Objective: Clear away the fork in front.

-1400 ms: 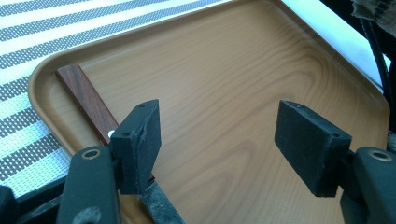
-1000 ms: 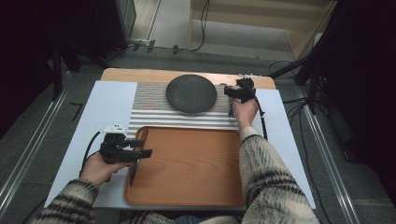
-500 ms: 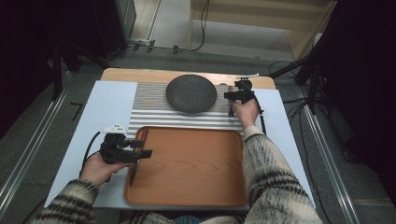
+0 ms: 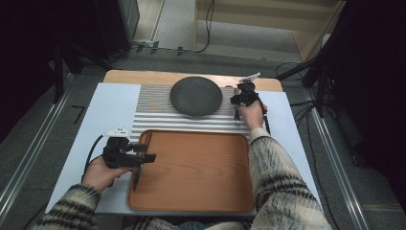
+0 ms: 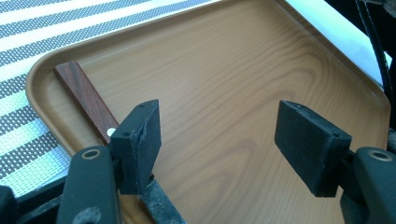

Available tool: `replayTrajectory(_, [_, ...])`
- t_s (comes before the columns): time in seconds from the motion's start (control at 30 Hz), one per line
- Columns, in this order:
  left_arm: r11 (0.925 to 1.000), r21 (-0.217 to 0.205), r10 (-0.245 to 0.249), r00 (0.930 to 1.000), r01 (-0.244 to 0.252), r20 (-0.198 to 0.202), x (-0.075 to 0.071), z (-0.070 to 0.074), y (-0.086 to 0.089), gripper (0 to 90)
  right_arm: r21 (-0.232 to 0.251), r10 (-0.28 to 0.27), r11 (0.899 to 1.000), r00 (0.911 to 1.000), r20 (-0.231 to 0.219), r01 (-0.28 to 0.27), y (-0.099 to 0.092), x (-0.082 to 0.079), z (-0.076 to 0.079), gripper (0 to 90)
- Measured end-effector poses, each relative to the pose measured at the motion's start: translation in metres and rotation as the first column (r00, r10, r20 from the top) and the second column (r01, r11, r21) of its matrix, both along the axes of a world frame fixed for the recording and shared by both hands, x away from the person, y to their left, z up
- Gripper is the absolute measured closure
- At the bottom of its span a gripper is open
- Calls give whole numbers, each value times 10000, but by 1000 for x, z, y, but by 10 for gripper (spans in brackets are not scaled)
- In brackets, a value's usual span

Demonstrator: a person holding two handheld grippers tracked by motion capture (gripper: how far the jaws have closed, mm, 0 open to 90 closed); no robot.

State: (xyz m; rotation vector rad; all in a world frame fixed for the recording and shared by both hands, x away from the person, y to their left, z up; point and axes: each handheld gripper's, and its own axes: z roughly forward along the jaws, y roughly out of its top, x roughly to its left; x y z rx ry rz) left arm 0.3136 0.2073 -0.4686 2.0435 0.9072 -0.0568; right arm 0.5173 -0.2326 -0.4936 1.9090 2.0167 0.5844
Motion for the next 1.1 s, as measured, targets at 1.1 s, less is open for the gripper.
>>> replayTrajectory(1.1, [9999, 102, 60, 10000, -60, 0, 1, -1, 0, 316, 95, -1449, 9892, 9864, -775, 1461, 1, 6, 3, 754])
